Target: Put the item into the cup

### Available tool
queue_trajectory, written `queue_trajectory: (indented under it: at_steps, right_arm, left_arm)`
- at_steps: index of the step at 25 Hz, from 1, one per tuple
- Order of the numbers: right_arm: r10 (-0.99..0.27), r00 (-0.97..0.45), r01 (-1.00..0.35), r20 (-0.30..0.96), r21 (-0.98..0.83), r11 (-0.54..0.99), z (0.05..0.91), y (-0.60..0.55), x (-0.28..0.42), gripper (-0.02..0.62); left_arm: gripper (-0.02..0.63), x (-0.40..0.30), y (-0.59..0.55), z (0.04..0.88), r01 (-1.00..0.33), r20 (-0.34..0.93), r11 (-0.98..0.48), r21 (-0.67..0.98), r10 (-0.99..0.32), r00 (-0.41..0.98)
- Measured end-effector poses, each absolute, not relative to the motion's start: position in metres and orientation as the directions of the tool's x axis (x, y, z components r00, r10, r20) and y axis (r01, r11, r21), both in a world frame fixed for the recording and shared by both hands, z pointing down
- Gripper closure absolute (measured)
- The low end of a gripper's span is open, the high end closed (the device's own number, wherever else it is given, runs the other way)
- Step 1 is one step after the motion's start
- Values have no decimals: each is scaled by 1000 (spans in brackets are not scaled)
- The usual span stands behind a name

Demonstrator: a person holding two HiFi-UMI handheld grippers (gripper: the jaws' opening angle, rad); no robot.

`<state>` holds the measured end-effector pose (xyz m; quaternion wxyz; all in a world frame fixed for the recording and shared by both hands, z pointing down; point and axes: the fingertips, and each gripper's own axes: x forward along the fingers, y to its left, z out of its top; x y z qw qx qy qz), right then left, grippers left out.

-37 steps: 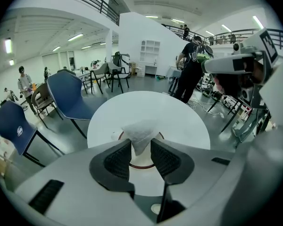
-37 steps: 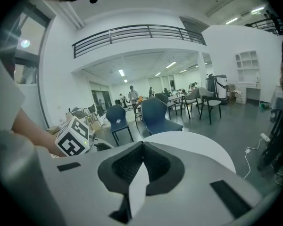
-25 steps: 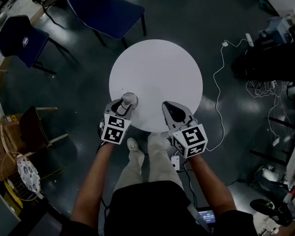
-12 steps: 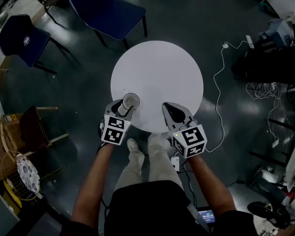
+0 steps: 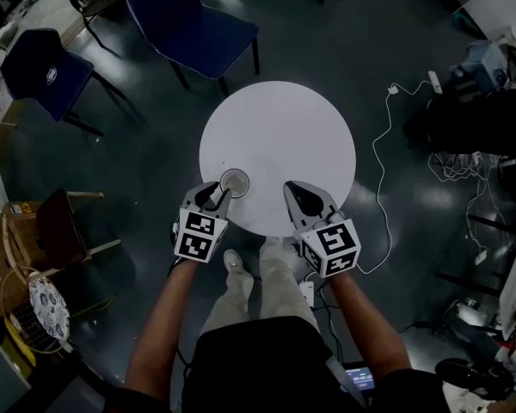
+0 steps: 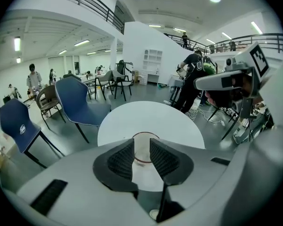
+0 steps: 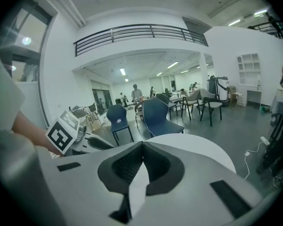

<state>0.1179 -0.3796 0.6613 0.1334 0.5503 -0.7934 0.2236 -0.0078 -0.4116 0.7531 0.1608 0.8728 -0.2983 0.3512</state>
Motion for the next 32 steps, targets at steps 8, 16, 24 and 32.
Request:
queue_trajectory:
  at_steps: [8, 16, 24, 32]
  right_arm:
    - [-840, -349, -937, 416, -170, 305, 620, -376, 91, 578]
    - [-872, -331, -944, 362, -124, 307, 569, -361, 78, 578]
    - [-902, -316, -949, 293, -75, 308, 517, -341, 41, 578]
    - [-924, -296, -954, 241, -29, 298, 476, -309, 25, 578]
  left_arm:
    - [574, -29, -405, 696, -629, 630, -776, 40, -470, 619]
    - [591, -37, -388, 624, -647, 499, -758, 85, -530, 686]
    - [591, -66, -361, 554, -624, 357, -776, 95, -558, 749]
    - [591, -76, -328, 509, -603, 260, -793, 87, -566, 782]
